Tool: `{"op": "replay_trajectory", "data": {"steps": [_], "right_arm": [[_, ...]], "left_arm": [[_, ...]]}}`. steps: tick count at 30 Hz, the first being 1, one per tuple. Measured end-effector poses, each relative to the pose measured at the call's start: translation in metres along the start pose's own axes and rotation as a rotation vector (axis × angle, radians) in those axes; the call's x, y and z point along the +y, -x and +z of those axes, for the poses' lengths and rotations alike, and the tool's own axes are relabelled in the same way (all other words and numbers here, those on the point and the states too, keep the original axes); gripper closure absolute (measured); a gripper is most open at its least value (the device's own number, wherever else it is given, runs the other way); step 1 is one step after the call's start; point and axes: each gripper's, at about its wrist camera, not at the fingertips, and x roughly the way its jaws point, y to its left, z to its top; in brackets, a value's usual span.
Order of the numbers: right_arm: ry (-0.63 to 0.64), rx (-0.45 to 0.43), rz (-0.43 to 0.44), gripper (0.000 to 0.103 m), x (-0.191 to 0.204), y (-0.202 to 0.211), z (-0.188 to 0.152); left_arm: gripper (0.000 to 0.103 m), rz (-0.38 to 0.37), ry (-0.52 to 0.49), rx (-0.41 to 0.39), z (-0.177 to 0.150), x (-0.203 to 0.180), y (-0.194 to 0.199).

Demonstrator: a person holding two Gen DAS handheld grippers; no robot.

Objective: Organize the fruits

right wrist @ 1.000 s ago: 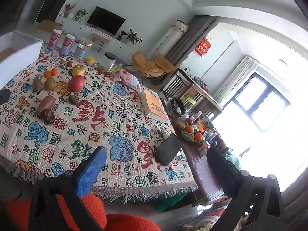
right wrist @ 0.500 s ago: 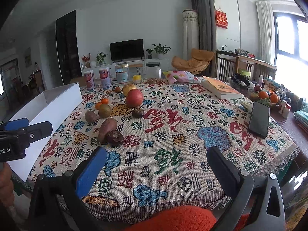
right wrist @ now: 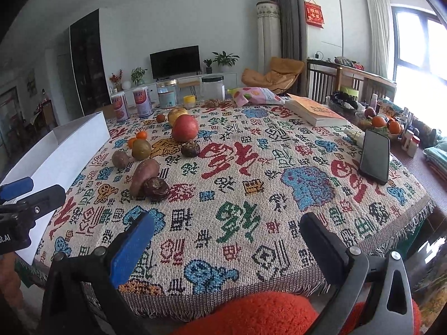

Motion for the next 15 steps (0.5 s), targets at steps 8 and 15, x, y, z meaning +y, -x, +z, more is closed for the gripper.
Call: {"op": "replay_trajectory", "data": {"steps": [8,15], "right_arm": [[0.070,-0.026,-0.017,0.000,0.013,0.005,0.000],[0.064,-0.014,-0.017,0.000,0.012,0.003,-0.001]], "left_arm": [[0.001,0.012,-0.009,0.002,-0.002,-0.001,-0.002],[0.001,0.015,-0.009,0.008,-0.003,-0.001,-0.004]]}}
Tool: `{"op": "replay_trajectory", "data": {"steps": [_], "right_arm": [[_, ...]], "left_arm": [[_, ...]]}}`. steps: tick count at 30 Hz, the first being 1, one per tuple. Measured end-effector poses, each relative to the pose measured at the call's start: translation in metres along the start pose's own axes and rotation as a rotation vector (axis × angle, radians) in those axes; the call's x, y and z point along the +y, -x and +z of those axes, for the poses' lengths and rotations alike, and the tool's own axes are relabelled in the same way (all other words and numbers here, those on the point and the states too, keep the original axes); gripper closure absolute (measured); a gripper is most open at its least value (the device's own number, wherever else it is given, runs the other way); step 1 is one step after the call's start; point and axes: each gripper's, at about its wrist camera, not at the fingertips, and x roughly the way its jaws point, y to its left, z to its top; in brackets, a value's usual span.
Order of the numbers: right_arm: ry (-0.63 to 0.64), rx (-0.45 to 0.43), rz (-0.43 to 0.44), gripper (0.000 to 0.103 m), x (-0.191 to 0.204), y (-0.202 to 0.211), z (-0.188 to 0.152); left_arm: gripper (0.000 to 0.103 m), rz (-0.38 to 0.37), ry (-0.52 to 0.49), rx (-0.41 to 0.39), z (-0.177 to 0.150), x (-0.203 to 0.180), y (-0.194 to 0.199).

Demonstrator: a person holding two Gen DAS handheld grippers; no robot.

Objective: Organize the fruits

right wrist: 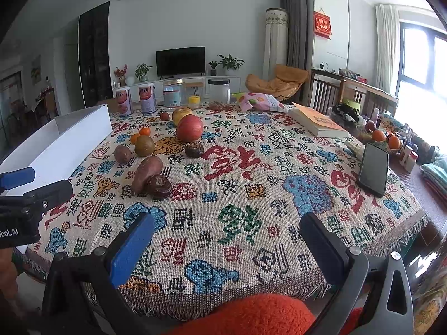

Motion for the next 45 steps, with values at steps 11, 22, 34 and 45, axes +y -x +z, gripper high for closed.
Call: {"op": "replay_trajectory", "data": {"steps": [11,22,34,45], "right_arm": [[0.008,0.012,-0.001,0.000,0.0013,-0.0029,-0.0012],[0.011,0.011,-0.001,0.000,0.0011,-0.0032,-0.0013],[0.011,0.010,-0.001,0.000,0.0011,-0.0031,-0.0010],[0.012,0.011,0.000,0.000,0.0013,-0.0038,-0.0012]], "left_arm": [[0.001,0.005,-0.001,0.004,-0.0021,0.0007,-0.0017],[0.001,0.009,0.001,0.008,-0.0014,0.0021,-0.0025],[0.001,0.010,0.002,0.009,-0.0011,0.0031,-0.0031],[0.001,0.014,0.012,0.015,-0.0025,0.0073,-0.0053]]}}
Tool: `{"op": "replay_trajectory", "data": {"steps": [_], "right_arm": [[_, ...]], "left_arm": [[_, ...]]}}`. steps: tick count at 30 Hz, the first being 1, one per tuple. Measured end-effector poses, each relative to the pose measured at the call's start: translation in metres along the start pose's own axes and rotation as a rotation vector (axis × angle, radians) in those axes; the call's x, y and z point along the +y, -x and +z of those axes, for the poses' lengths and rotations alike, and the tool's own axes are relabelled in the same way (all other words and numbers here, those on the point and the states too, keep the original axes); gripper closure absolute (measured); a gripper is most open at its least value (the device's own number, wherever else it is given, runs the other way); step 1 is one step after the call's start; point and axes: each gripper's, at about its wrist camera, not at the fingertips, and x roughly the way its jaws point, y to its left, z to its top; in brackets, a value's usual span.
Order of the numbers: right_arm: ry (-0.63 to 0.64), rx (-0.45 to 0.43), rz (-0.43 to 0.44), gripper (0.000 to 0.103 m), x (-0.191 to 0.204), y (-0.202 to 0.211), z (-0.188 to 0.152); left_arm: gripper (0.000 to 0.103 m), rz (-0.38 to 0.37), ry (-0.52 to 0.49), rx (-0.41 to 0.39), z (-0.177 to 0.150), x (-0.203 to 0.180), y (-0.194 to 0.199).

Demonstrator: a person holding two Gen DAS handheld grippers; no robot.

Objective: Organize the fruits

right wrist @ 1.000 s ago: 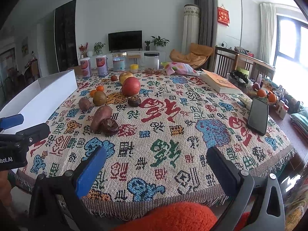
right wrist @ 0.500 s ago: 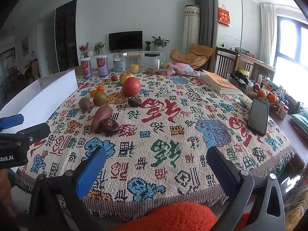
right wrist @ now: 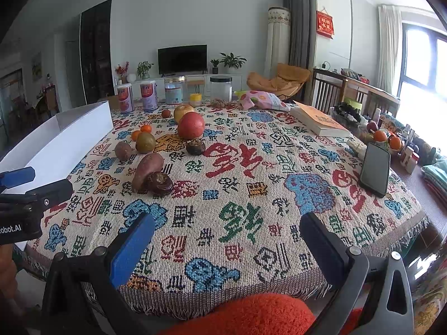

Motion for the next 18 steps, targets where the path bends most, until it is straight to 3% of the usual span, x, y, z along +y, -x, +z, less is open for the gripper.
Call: {"op": "replay_trajectory", "data": {"steps": [18], "right_arm": [[0.000,-0.001,0.000,0.000,-0.0002,0.0000,-0.0003]], "left_arm": [[0.001,0.004,0.005,0.008,-0.0009,0.0004,-0.0028]]}}
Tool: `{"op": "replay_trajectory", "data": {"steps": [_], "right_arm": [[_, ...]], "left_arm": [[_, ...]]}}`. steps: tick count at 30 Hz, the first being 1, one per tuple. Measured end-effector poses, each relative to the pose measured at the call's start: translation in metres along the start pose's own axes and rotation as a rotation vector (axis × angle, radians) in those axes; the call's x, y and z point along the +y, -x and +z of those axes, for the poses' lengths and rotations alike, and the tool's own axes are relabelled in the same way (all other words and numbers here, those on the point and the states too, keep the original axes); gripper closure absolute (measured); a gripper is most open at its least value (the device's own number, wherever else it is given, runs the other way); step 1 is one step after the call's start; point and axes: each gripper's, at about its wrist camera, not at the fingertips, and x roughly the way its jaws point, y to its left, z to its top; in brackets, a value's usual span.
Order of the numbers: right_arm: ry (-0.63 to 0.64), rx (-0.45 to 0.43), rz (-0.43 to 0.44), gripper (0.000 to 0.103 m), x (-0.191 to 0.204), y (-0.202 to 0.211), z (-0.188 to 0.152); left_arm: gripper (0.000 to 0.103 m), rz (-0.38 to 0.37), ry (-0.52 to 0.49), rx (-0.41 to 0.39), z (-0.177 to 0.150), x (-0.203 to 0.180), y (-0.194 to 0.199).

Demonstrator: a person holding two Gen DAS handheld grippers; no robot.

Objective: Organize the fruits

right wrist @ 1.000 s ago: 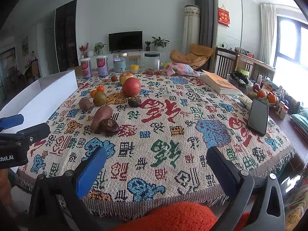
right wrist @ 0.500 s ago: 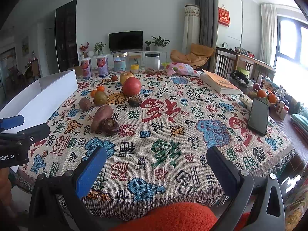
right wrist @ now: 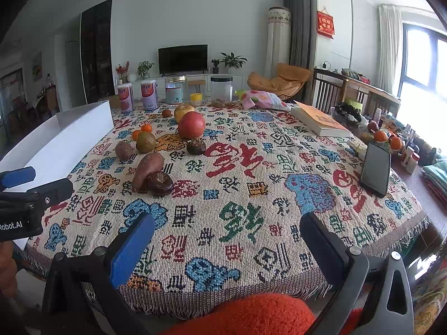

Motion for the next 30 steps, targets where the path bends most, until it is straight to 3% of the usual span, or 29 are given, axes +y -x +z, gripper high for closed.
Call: {"op": "replay_trajectory", "data": {"steps": [21,30], "right_arm": [[-0.001,0.001,0.000,0.000,0.000,0.000,0.000],[0.000,0.000,-0.001,0.000,0.000,0.000,0.000]], "left_arm": [[0.001,-0.002,0.039,0.058,-0.001,0.008,-0.015],[0.001,0.029,0.044,0.131,-0.005,0.016,-0.057]]}}
